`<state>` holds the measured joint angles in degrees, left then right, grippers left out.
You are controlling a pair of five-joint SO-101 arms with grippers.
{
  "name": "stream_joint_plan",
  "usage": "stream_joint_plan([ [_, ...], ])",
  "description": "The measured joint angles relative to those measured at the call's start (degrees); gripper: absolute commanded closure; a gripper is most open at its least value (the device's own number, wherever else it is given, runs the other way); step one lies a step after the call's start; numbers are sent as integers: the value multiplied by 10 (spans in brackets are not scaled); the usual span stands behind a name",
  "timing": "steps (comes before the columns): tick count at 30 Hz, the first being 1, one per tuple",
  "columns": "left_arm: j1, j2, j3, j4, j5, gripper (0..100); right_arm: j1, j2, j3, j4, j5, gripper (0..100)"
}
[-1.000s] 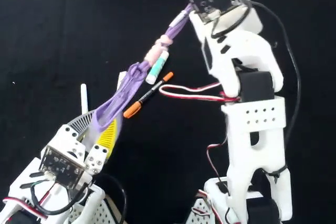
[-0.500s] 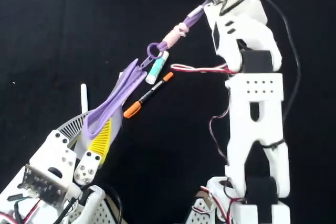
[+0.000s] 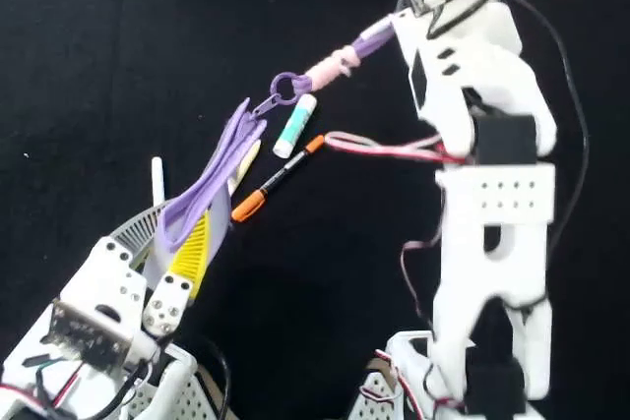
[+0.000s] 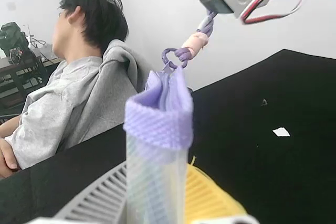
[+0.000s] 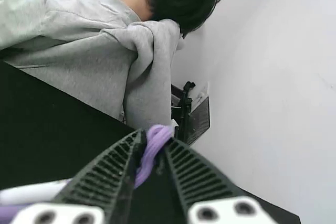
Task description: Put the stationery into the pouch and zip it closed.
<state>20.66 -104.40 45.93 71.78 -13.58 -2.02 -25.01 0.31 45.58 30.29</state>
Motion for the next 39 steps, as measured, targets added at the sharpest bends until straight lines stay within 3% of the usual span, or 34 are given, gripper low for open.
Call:
stream_joint_plan([
  [4,0,0,27,-34,3,972,-56,-65,0,53,26,678],
  [9,-1,1,74,-91,1,972,-139,-137,0,105,73,683],
  [18,25,6,152,-208,3,972,-206,-223,-10,163,117,683],
  [26,123,4,151,-216,3,972,-276,-229,-38,280,251,684],
  [34,132,4,151,-216,3,972,-312,-228,-110,452,339,684],
  [39,135,4,151,-216,3,972,-304,-152,-200,536,375,683],
])
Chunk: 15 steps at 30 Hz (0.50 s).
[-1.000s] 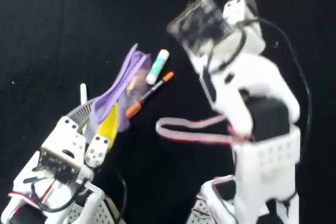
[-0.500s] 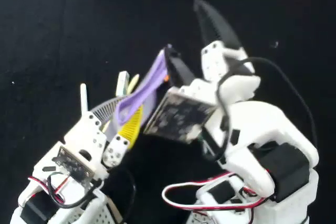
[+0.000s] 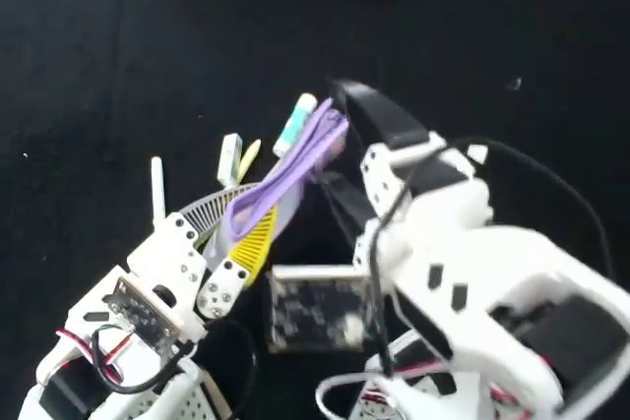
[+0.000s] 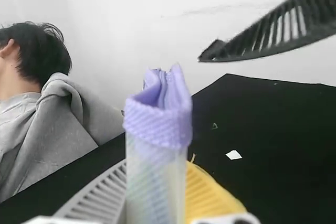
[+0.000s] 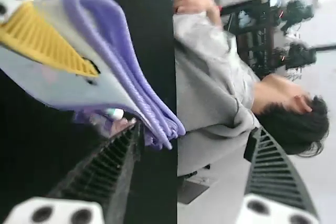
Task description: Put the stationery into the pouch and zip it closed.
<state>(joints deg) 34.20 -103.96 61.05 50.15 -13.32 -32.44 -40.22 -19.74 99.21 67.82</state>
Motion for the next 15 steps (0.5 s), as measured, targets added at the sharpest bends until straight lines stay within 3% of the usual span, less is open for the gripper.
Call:
stream_joint_plan([
  [10,-1,4,1,1,0,972,38,90,-29,3,58,684],
  [15,-1,4,2,2,-42,972,39,90,-1,3,65,684],
])
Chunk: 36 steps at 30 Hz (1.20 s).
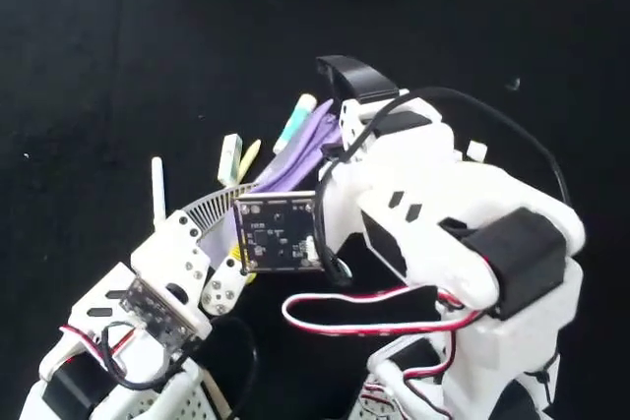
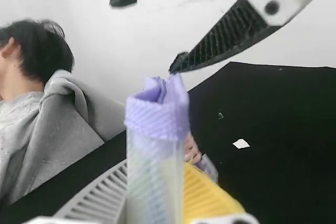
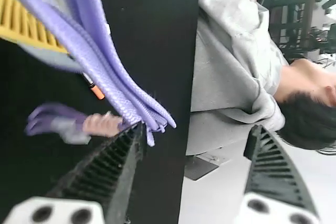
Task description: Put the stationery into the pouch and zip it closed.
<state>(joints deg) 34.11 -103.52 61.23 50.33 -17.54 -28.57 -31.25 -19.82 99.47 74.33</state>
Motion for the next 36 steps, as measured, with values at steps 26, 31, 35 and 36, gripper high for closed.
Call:
stream_joint_plan([
  [26,-29,-10,-3,-43,-21,972,-27,-59,62,0,31,684],
  [31,11,-3,-1,-30,-22,972,-29,-11,27,0,34,685],
  [35,8,-4,-1,-30,-22,972,-29,5,21,0,34,685],
  [36,7,-3,-1,-30,-22,972,-29,6,20,0,34,685],
])
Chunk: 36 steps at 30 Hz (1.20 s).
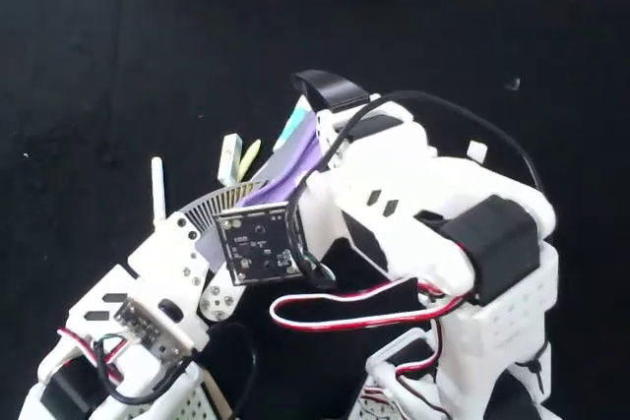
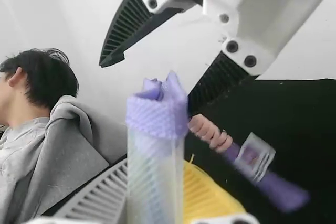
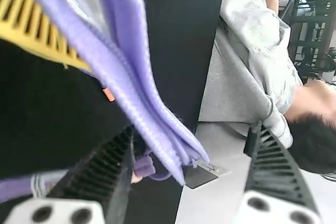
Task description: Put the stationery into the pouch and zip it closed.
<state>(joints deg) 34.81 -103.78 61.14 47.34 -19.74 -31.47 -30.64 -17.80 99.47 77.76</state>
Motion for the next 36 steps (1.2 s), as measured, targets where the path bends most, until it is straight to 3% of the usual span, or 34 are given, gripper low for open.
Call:
stream_joint_plan([
  [13,4,1,-6,3,-1,970,11,0,39,0,0,981],
  [20,6,2,-6,5,-1,966,26,1,39,0,1,988],
  [24,4,3,-6,5,-1,841,42,1,40,0,2,988],
  [27,-25,4,-14,4,10,758,46,1,40,0,2,988],
  [31,-87,-4,-60,4,67,770,63,4,41,0,2,988],
  [36,-154,-7,-116,8,82,770,72,47,42,0,2,988],
])
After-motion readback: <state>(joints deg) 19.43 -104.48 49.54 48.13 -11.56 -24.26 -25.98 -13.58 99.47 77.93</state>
